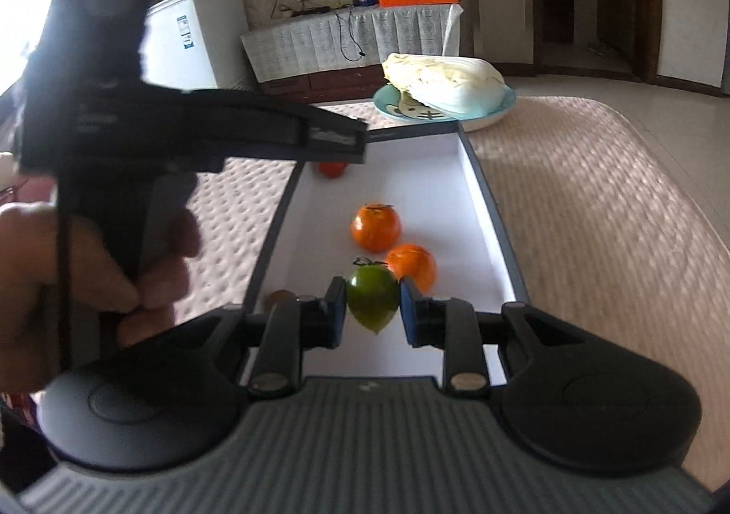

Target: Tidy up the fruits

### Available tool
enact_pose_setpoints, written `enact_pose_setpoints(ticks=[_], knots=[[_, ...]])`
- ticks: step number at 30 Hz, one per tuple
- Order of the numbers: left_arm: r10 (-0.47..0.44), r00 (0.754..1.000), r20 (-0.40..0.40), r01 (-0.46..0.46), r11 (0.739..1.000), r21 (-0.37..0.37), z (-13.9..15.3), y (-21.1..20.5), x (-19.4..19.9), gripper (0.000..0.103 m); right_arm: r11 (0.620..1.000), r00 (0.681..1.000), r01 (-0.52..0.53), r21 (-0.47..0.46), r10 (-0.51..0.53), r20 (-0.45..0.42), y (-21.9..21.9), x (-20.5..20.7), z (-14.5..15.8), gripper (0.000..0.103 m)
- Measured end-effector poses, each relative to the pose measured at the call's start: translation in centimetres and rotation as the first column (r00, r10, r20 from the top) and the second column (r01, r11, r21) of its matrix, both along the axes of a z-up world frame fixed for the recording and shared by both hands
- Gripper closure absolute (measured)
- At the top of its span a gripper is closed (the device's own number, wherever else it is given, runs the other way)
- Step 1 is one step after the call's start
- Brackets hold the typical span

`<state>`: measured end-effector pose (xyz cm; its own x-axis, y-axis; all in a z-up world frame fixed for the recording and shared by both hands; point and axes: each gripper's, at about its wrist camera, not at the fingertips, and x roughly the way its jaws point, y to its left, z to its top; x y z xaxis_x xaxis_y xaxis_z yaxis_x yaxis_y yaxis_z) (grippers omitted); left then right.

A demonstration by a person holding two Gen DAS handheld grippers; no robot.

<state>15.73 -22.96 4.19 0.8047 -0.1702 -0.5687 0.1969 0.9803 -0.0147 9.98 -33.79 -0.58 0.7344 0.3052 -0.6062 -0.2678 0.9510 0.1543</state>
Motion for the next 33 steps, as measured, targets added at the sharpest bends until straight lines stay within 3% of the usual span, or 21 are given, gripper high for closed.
enact_pose_setpoints(ticks=[4, 5, 12, 18, 28, 33], knots=[[-0.015, 1.0, 0.014, 0.015, 1.0, 0.005, -0.4, -0.9, 0.1, 0.039, 1.0, 1.0, 0.011, -0.001, -0.011, -0.009, -0.5, 0.1, -0.2, 0.075], [-0.022, 1.0, 0.022, 0.022, 1.0, -0.001, -0.3, -1.1, 0.0, 0.038, 1.0, 1.0, 0.014, 0.0, -0.014, -0.011, -0.5, 0.2, -0.3, 0.075], [-0.019, 0.999, 0.045, 0.019, 1.0, 0.008, 0.7, -0.3, -1.8, 0.037, 0.999, 0.999, 0.042, 0.001, -0.042, -0.013, -0.8, 1.0, -0.5, 0.075], [0.017, 0.999, 0.051, -0.017, 1.0, -0.007, 1.5, 3.7, -5.6, 0.037, 0.998, 0.998, 0.067, 0.008, -0.067, -0.002, -0.4, 1.7, -0.6, 0.075], [0.045, 0.999, 0.02, -0.045, 0.999, 0.001, 0.3, 10.3, -13.8, 0.037, 0.995, 0.996, 0.09, -0.031, -0.09, 0.011, 1.6, 3.5, -1.2, 0.075], [0.084, 0.996, 0.003, -0.084, 0.996, -0.036, -1.4, 13.0, -15.9, 0.037, 0.992, 0.993, 0.118, -0.036, -0.118, 0.008, 1.9, 4.5, -1.7, 0.075]])
